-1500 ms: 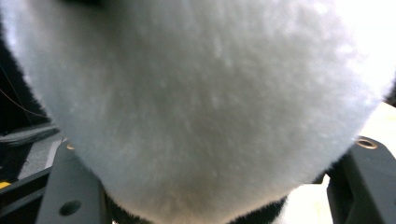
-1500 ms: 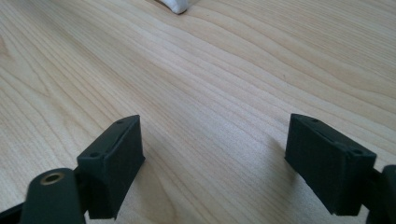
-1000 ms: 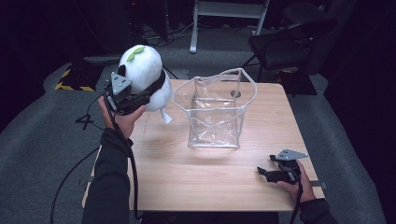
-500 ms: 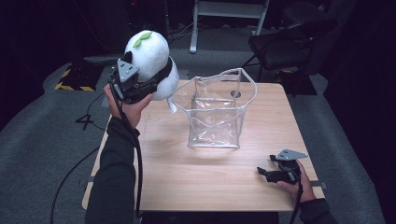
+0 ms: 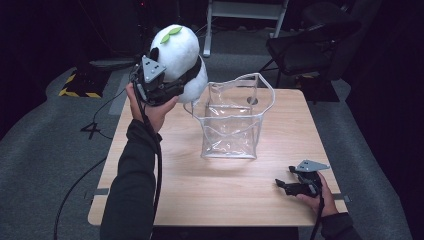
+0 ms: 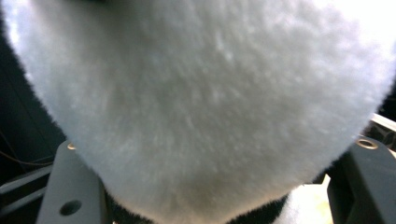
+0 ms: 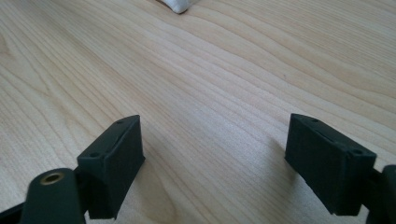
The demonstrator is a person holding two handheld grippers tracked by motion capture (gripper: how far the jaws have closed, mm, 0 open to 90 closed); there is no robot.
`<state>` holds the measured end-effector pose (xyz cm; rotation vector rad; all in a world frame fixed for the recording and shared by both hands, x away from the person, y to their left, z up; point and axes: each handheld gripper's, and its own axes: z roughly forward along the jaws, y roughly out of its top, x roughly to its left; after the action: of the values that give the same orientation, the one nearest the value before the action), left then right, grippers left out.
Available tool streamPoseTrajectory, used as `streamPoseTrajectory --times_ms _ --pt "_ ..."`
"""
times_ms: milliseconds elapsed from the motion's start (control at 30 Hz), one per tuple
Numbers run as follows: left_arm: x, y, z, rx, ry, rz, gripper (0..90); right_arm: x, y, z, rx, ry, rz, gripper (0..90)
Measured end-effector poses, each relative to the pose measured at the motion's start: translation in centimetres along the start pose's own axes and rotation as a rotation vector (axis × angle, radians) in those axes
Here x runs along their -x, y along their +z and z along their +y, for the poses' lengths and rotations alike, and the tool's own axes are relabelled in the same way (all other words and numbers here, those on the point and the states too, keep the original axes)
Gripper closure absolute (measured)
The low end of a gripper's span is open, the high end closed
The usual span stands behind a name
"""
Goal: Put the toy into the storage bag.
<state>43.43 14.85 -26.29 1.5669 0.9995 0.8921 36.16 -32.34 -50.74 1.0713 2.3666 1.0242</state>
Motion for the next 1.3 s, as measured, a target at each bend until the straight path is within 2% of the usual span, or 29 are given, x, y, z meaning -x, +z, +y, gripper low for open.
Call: streamPoseTrajectory --times_ms 67,433,567,600,667,700,967,1300 --pt "0.5 0.2 0.2 -0.001 0.014 -0.003 32.5 0.0 0.0 0.0 0.0 0.0 0.0 19.3" --pt "2.6 0.8 1.7 0.013 0.036 -0.03 32.5 0.0 0.0 0.0 0.0 -0.001 0.001 19.3" --pt "4.3 1.7 1.9 0.003 0.059 -0.062 32.5 0.0 0.0 0.0 0.0 -0.001 0.001 19.3" --pt "4.3 1.7 1.9 0.003 0.059 -0.062 32.5 0.0 0.0 0.0 0.0 0.0 0.0 19.3" --pt "5.3 2.2 1.9 -0.001 0.068 -0.082 32.5 0.0 0.0 0.0 0.0 -0.001 0.001 19.3" --pt "5.3 2.2 1.9 -0.001 0.068 -0.082 32.5 0.0 0.0 0.0 0.0 -0.001 0.001 19.3" --pt "7.9 3.2 1.7 -0.02 0.094 -0.131 32.5 0.0 0.0 0.0 0.0 -0.001 0.0 19.3" --pt "9.1 4.3 0.8 -0.061 0.108 -0.157 32.4 0.0 0.0 0.0 0.0 0.0 0.001 19.3"
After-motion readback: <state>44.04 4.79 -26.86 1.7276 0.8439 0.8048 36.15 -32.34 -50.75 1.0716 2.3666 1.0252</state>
